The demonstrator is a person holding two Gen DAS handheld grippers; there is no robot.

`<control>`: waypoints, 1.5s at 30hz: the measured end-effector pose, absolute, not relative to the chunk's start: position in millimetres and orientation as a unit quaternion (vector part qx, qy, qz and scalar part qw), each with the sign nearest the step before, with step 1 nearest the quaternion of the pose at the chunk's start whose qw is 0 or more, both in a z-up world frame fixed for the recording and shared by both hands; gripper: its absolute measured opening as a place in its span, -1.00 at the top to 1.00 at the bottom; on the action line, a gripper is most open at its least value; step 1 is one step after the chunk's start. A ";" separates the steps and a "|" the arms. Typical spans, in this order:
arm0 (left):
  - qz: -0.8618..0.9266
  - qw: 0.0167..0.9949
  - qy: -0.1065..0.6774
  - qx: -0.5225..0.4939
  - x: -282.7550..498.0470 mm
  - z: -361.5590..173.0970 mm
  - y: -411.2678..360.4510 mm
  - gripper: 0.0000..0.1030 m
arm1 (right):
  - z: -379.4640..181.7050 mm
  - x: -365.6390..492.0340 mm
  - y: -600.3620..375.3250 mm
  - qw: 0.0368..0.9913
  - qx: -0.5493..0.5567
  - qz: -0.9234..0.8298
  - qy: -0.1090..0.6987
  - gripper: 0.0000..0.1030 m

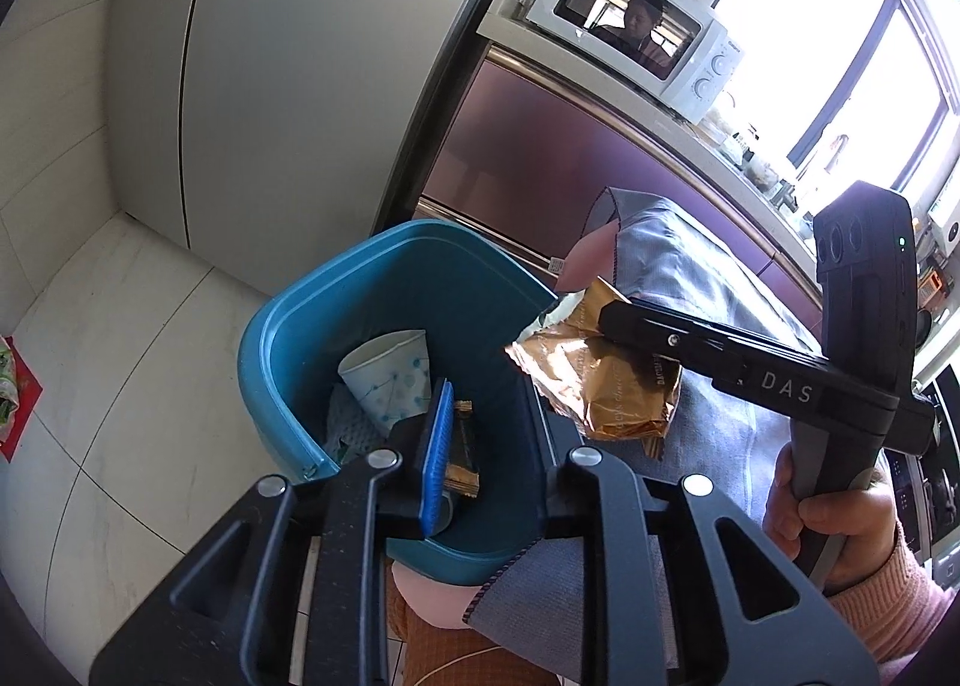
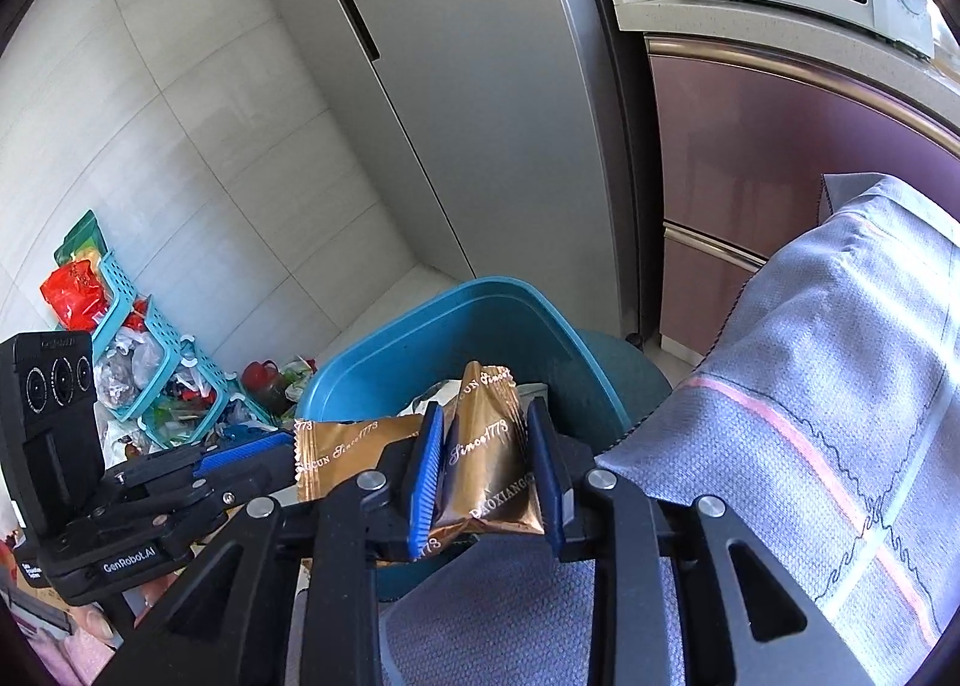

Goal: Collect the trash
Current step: 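Open the left tool over the teal bin while the right tool releases the gold wrapper inside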

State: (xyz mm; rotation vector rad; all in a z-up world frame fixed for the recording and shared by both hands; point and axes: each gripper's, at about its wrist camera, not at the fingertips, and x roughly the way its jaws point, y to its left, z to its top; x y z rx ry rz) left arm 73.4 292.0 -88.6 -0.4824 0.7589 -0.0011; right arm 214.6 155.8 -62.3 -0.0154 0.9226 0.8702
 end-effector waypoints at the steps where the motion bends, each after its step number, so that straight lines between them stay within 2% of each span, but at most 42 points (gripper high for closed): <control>1: -0.002 0.900 0.367 -0.234 73.8 -88.8 291.8 0.60 | -62.4 214.6 156.1 0.806 -0.008 0.406 0.431 0.48; 9: -0.003 0.900 0.368 -0.234 74.8 -89.7 292.4 0.57 | -64.4 215.6 160.3 0.805 -0.013 0.400 0.438 0.45; 18: 0.000 0.901 0.366 -0.235 73.6 -91.4 293.7 0.43 | -66.9 218.6 163.9 0.803 -0.015 0.396 0.445 0.33; 25: 0.001 0.901 0.365 -0.235 73.3 -92.2 294.2 0.36 | -67.2 217.9 160.3 0.803 -0.001 0.395 0.446 0.08; 45: 0.011 0.896 0.373 -0.240 74.8 -99.8 299.6 0.32 | -62.9 218.1 144.2 0.804 0.038 0.401 0.437 0.05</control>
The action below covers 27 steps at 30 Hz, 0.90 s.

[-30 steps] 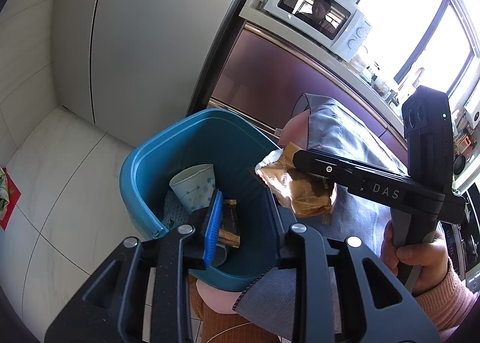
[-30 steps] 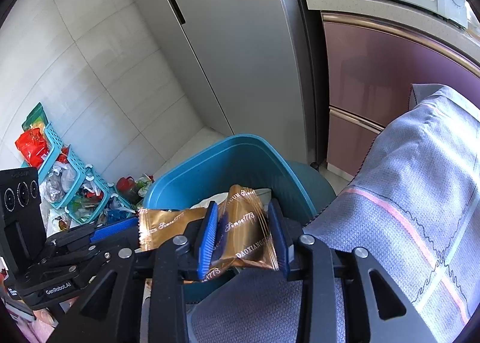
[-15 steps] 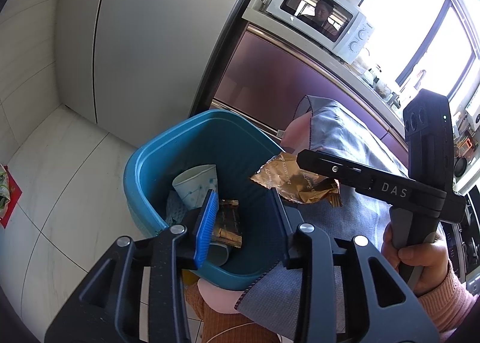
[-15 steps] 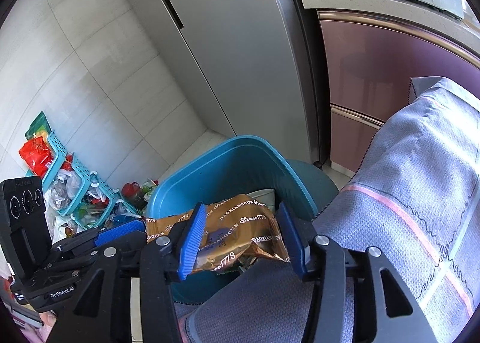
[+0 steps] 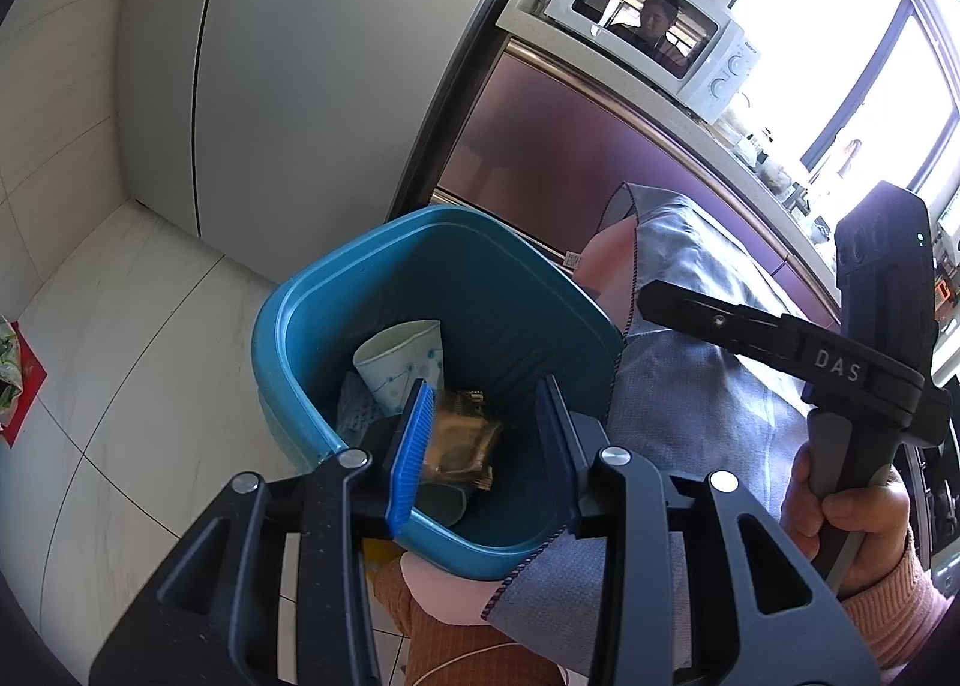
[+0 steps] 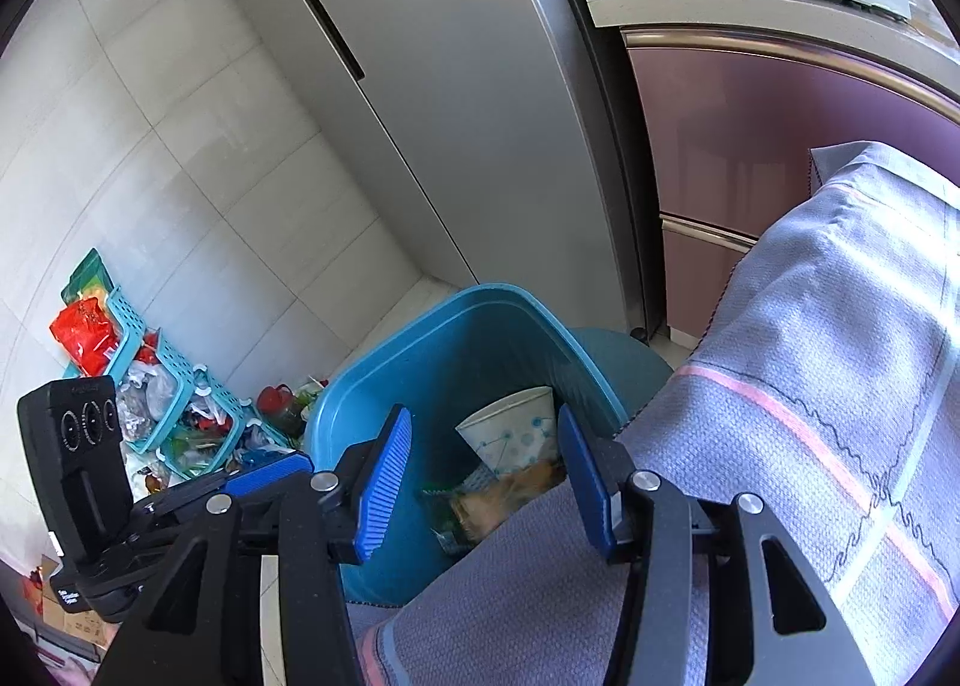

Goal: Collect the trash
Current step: 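Open the left tool over the teal bin while the right tool releases the gold wrapper inside, then move both tools back to the table toward the tissue and orange peel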

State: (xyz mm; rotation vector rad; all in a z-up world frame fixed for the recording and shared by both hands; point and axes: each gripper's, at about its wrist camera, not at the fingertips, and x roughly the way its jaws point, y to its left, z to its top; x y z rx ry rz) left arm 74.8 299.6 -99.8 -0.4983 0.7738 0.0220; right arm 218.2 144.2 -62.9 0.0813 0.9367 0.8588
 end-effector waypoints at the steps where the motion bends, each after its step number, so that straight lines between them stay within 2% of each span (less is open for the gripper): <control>1: 0.010 0.896 0.373 -0.240 74.7 -99.2 299.3 0.32 | -62.2 217.3 142.4 0.804 0.039 0.402 0.436 0.05; 9: 0.000 0.903 0.364 -0.228 75.6 -91.0 289.8 0.25 | -54.4 209.9 120.2 0.807 0.049 0.407 0.426 0.03; 13: -0.017 0.909 0.354 -0.219 74.3 -81.8 279.2 0.12 | -45.4 199.9 101.8 0.817 0.049 0.406 0.408 -0.14; 19: -0.057 0.921 0.336 -0.188 74.8 -64.2 247.5 -0.11 | -31.7 181.9 55.5 0.838 0.061 0.386 0.380 -0.28; 21: -0.078 0.922 0.335 -0.179 78.5 -60.2 232.4 -0.13 | -28.7 177.3 36.3 0.845 0.072 0.374 0.375 -0.35; 27: -0.136 0.918 0.342 -0.150 92.8 -54.1 181.0 -0.13 | -24.2 155.4 -21.7 0.872 0.091 0.326 0.354 -0.36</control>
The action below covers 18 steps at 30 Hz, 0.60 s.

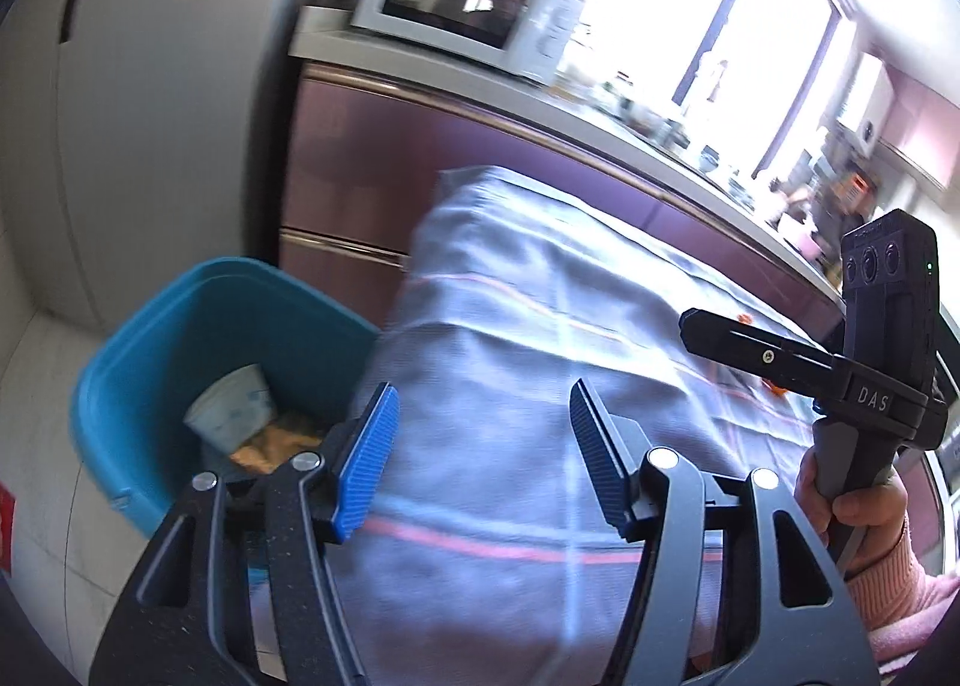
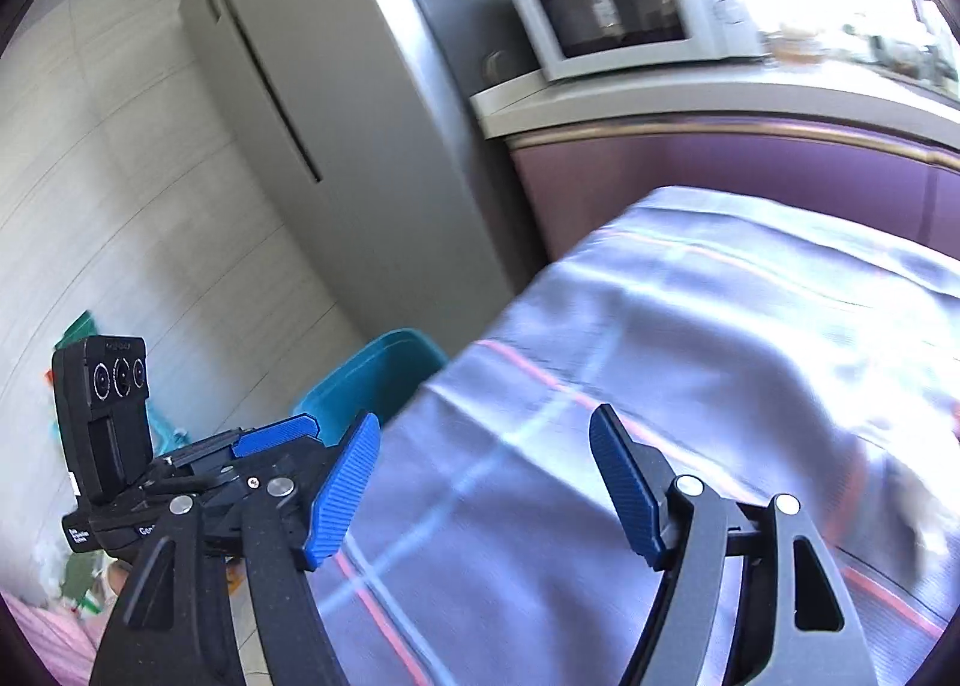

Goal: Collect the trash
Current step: 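Move both tools back to the table toward the tissue and orange peel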

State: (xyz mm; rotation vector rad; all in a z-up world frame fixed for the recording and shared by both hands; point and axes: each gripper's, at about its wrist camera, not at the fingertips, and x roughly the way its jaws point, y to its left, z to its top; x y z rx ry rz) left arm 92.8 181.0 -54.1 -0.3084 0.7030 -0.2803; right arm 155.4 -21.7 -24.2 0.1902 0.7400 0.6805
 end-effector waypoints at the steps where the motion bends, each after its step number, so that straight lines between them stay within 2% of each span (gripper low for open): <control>1: -0.147 0.916 0.344 -0.143 95.5 -53.1 170.8 -0.13 | -25.1 152.0 -30.8 0.875 0.094 0.318 0.353 -0.36; 18: -0.273 0.888 0.363 -0.064 146.3 -40.1 18.3 -0.19 | -45.9 107.1 -203.5 0.915 0.167 0.139 0.339 -0.36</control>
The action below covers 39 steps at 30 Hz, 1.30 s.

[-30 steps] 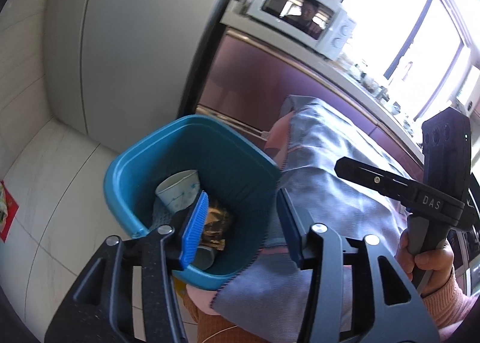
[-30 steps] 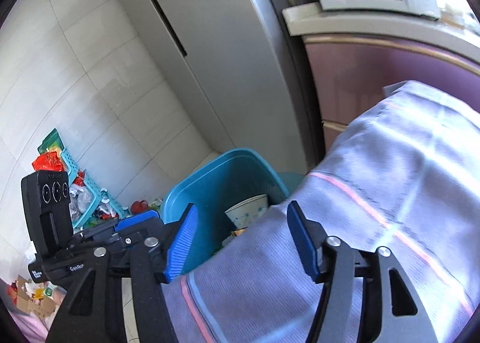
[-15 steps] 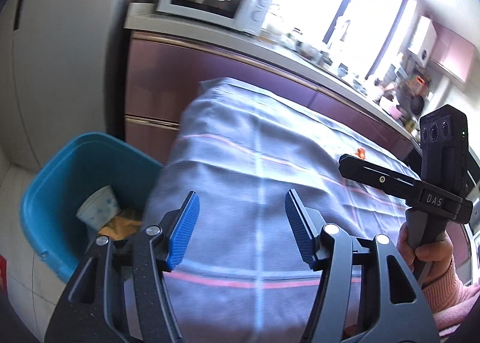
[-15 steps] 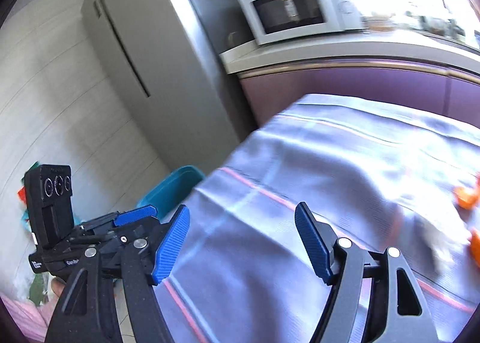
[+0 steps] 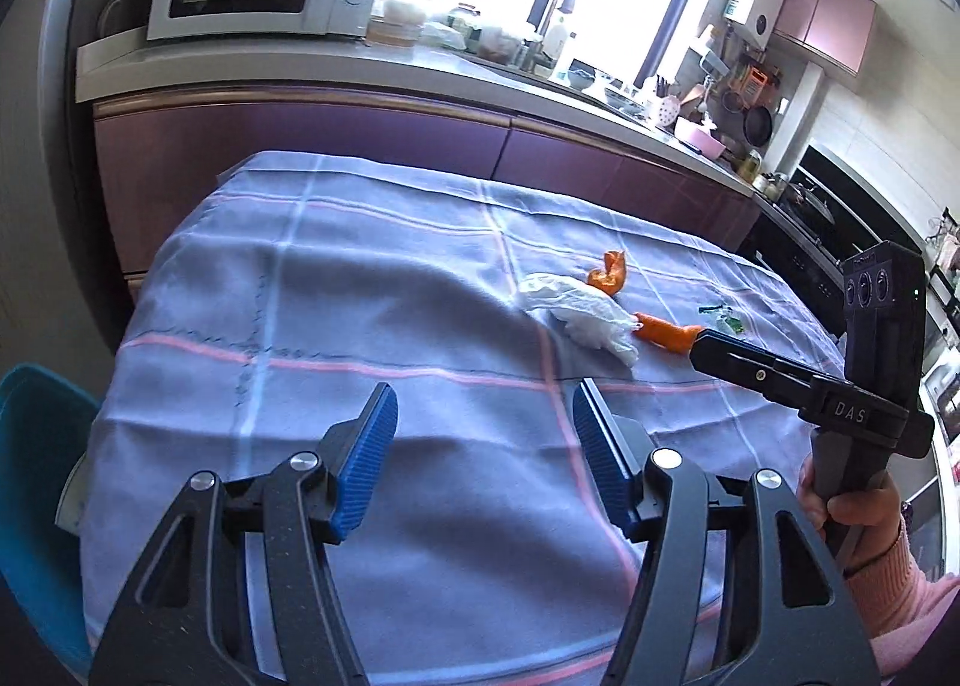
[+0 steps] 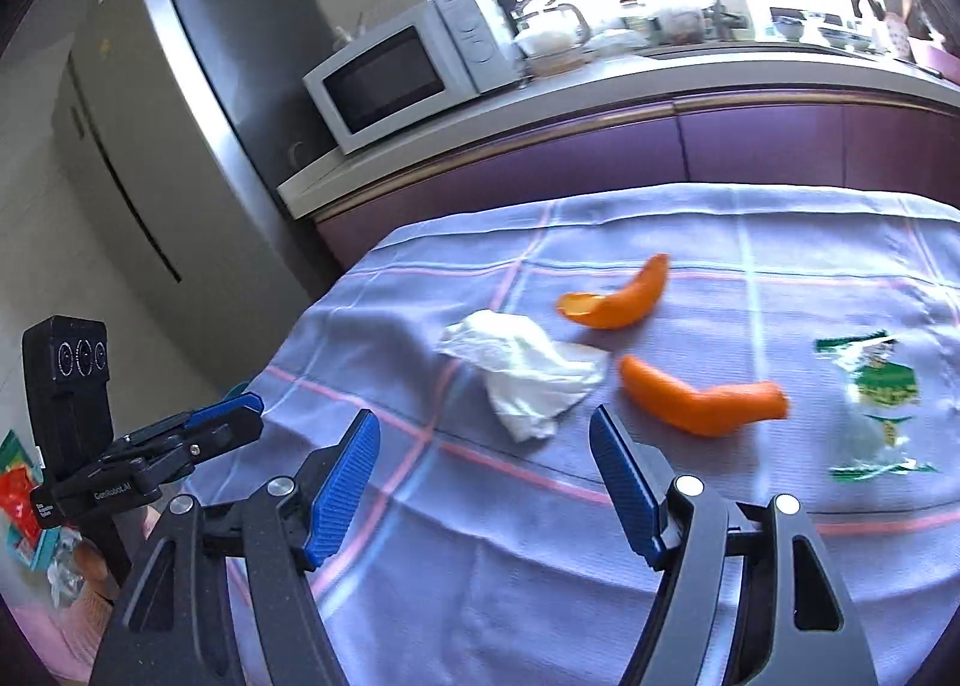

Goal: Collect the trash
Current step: 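Move both tools back to the table toward the tissue and orange peel, then grasp the white tissue with the left tool while the right tool grasps an orange peel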

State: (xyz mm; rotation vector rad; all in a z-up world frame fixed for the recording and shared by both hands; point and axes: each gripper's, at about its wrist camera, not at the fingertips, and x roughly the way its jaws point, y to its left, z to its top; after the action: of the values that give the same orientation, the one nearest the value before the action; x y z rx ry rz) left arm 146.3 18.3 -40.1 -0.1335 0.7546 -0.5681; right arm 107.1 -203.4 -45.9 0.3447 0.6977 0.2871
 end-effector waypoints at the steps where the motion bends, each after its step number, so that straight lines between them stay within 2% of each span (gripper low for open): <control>1: -0.279 0.886 0.365 -0.061 150.9 -38.9 8.4 -0.19 | -47.5 107.8 -208.8 0.916 0.172 0.129 0.338 -0.36; 10: -0.286 0.877 0.380 -0.064 190.4 -35.8 -49.1 -0.35 | -61.0 112.3 -258.9 0.915 0.197 0.069 0.345 -0.36; 24: -0.300 0.852 0.427 -0.035 240.7 -56.1 -105.3 -0.32 | -76.4 135.1 -268.4 0.901 0.212 0.070 0.373 -0.36; 27: -0.302 0.847 0.436 -0.021 239.9 -64.2 -115.6 -0.18 | -78.3 136.5 -267.9 0.898 0.215 0.073 0.377 -0.25; 31: -0.302 0.839 0.452 -0.013 241.0 -75.4 -122.9 0.20 | -81.4 138.3 -270.9 0.894 0.224 0.073 0.382 0.03; 33: -0.300 0.839 0.454 -0.016 239.9 -77.5 -121.4 0.26 | -82.6 138.9 -271.7 0.892 0.227 0.073 0.384 0.18; 37: -0.303 0.838 0.454 -0.015 235.4 -77.3 -121.2 0.46 | -81.6 138.7 -270.6 0.893 0.225 0.078 0.382 0.33; 39: -0.303 0.839 0.452 -0.013 231.9 -75.6 -120.8 0.49 | -80.4 137.4 -269.8 0.894 0.224 0.082 0.379 0.39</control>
State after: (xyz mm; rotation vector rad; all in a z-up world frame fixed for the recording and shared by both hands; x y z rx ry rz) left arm 231.9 -120.8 -75.6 -0.0285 0.9568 -0.6409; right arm 137.4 -269.8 -80.4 0.4641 0.7863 0.1700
